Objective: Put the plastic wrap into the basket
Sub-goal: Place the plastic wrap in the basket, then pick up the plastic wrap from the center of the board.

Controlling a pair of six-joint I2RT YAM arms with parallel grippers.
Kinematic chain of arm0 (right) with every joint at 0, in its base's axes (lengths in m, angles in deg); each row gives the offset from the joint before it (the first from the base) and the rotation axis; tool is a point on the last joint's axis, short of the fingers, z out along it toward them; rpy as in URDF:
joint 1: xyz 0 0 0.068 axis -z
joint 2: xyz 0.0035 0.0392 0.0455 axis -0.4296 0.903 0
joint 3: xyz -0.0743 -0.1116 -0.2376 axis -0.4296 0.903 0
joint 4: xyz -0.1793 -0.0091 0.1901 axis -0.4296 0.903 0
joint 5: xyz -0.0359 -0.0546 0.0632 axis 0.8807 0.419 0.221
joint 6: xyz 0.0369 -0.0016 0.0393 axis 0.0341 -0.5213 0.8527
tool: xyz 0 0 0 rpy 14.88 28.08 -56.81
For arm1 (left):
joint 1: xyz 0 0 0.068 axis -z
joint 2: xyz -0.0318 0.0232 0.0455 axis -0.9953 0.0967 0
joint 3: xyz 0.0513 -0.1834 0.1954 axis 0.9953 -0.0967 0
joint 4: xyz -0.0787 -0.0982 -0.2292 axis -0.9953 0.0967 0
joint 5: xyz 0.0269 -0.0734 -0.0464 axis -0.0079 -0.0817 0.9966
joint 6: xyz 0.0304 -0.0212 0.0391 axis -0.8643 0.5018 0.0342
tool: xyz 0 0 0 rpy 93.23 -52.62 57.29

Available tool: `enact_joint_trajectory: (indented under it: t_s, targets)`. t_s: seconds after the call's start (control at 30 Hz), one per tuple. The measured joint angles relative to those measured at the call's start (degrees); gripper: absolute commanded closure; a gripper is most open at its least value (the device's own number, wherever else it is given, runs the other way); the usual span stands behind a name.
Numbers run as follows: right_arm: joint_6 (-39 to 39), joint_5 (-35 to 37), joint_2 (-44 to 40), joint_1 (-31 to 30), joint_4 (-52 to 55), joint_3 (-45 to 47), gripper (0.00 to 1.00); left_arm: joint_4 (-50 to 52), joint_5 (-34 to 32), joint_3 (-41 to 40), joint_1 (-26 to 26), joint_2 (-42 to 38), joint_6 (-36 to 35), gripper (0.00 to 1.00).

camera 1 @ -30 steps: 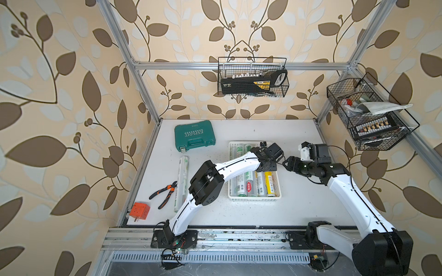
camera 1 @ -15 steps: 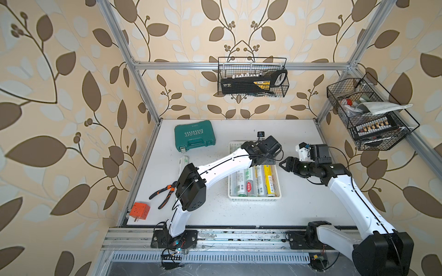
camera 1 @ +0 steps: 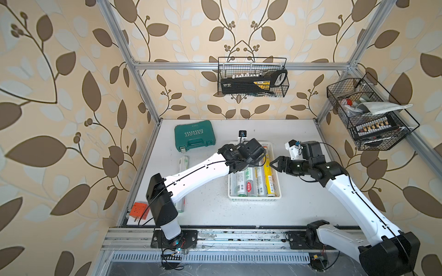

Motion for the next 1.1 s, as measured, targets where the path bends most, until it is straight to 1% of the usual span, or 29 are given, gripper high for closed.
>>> enact_joint_trajectory:
  t_s: [0.17,0.33,0.43,0.5,0.7,0.8,0.93,1.1]
  targets:
    - [1.16,0.83,1.16,-3.63,-0.57,-0.39,0.28,2.34,-5.35,-10.73,-0.02,-10.12,2.12,0.01]
    - [2.14,0.94,2.86,-6.12,-1.97,-0.42,0.27,5.84,-9.64,-22.1,-1.18,-20.04,6.58,0.01]
    - [2.67,0.94,3.67,-7.39,-2.84,-0.48,0.27,7.06,-10.36,-28.0,-4.24,-25.44,8.81,0.01]
    - [2.95,0.96,4.24,-8.15,-3.21,-0.61,0.27,7.23,-10.34,-31.69,-7.15,-29.18,9.81,0.01]
    - [3.02,0.96,5.14,-9.27,-3.89,-0.7,0.27,6.25,-8.0,-41.55,-14.78,-40.33,11.67,0.01]
    - [2.99,0.96,5.22,-9.35,-4.02,-0.7,0.27,5.46,-6.21,-45.13,-18.05,-43.21,12.02,0.01]
    - [2.97,0.96,5.49,-9.35,-4.24,-0.7,0.27,1.88,-1.57,-49.68,-23.52,-44.11,11.74,0.01]
    - [2.95,0.98,5.84,-9.35,-4.26,-0.7,0.27,-2.32,3.56,-52.85,-29.46,-42.27,10.62,0.01]
